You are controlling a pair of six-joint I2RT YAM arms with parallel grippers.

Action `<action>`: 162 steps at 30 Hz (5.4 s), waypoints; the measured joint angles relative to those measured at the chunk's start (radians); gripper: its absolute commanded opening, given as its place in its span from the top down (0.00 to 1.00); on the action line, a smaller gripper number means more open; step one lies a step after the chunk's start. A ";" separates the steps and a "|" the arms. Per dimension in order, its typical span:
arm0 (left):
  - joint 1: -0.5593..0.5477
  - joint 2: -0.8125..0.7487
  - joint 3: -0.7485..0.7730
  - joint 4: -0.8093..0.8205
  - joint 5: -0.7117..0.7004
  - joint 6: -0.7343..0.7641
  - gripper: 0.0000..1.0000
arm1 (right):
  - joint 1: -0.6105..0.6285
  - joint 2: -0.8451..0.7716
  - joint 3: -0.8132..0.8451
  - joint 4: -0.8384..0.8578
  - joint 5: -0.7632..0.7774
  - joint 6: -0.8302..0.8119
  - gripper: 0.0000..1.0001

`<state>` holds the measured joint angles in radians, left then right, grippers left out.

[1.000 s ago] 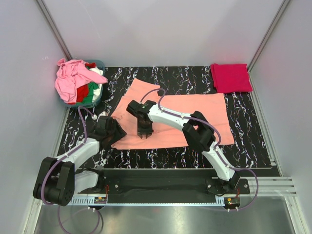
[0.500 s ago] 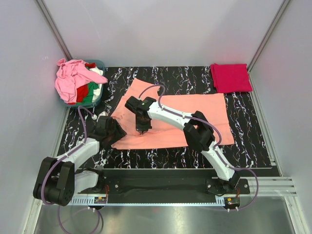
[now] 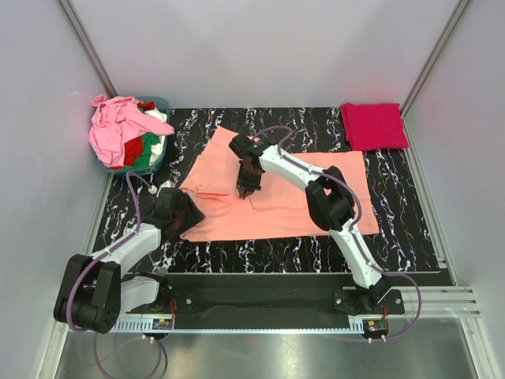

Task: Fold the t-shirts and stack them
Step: Fold the tshirt

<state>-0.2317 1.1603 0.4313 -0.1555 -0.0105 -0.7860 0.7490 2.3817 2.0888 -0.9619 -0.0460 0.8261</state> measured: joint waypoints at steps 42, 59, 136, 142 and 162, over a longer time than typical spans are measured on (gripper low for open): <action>0.004 -0.038 0.058 -0.142 -0.037 0.033 0.42 | -0.166 -0.252 -0.167 0.053 0.047 0.006 0.05; -0.015 0.411 0.354 -0.019 0.138 0.108 0.45 | -0.441 -0.742 -0.964 0.225 0.056 -0.173 0.07; -0.150 -0.246 -0.071 -0.251 -0.201 -0.109 0.37 | -1.033 -1.254 -1.581 0.426 0.069 0.084 0.52; -0.135 -0.199 -0.059 -0.242 -0.225 -0.100 0.65 | -1.040 -1.207 -1.588 0.495 0.015 0.069 0.77; -0.095 -0.390 0.092 -0.482 -0.222 -0.108 1.00 | -1.057 -1.370 -1.455 0.298 -0.021 0.050 1.00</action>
<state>-0.3271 0.7704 0.5236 -0.6373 -0.2321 -0.8940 -0.3080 1.0115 0.6342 -0.6640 -0.0666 0.8764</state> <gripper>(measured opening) 0.039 0.017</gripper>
